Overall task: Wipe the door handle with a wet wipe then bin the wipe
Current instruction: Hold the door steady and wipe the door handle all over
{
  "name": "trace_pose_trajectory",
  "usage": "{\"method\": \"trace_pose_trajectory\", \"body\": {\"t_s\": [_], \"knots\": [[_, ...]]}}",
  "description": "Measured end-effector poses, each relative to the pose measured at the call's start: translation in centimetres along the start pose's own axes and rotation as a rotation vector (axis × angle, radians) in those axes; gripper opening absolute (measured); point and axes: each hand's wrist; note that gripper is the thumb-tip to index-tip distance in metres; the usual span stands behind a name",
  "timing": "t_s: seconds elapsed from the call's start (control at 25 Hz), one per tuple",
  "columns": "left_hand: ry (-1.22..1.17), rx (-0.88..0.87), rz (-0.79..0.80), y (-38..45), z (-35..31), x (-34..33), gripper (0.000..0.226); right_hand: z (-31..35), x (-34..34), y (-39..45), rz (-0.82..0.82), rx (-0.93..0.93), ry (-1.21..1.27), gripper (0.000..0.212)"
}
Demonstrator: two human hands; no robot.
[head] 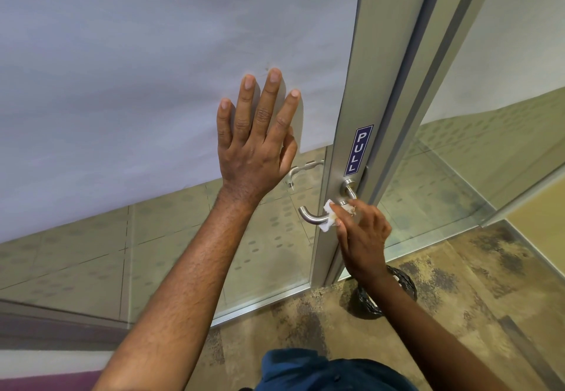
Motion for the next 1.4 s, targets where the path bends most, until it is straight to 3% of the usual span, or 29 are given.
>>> {"method": "trace_pose_trajectory", "body": {"t_s": [0.28,0.36,0.48,0.72,0.88,1.0,1.12,1.4], "knots": [[0.011,0.003,0.005,0.0,0.0,0.0,0.067,2.6,0.7,2.8,-0.092,-0.871,0.670,0.013],[0.019,0.005,-0.001,0.0,-0.1,0.0,0.067,3.3,1.1,3.1,-0.127,-1.117,0.853,0.015],[0.017,0.011,-0.011,0.0,-0.2,0.1,0.067,3.7,1.3,3.3,-0.131,-1.331,0.906,0.028],[0.020,0.008,-0.013,0.2,-0.3,0.4,0.067,4.8,1.2,4.1,-0.167,-1.341,0.893,0.044],[0.025,0.006,-0.010,0.4,-0.5,0.6,0.065,4.4,0.4,4.9,-0.175,-1.343,0.847,0.033],[0.024,0.001,-0.001,0.5,-0.5,0.8,0.064,3.9,0.3,5.3,-0.123,-1.302,0.867,0.011],[0.027,-0.004,-0.003,0.5,-0.5,0.8,0.064,3.2,0.3,5.7,-0.074,-1.328,0.858,0.028],[0.022,-0.003,0.004,0.0,-0.6,0.6,0.066,2.3,0.1,7.0,0.147,-1.439,0.842,0.038]]}}
Point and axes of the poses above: each hand's wrist, its own y-axis towards the middle knuckle, its own x-axis out of the back of the hand, z = x × y, and after that the axes turned 14 degrees about -z, right-handed
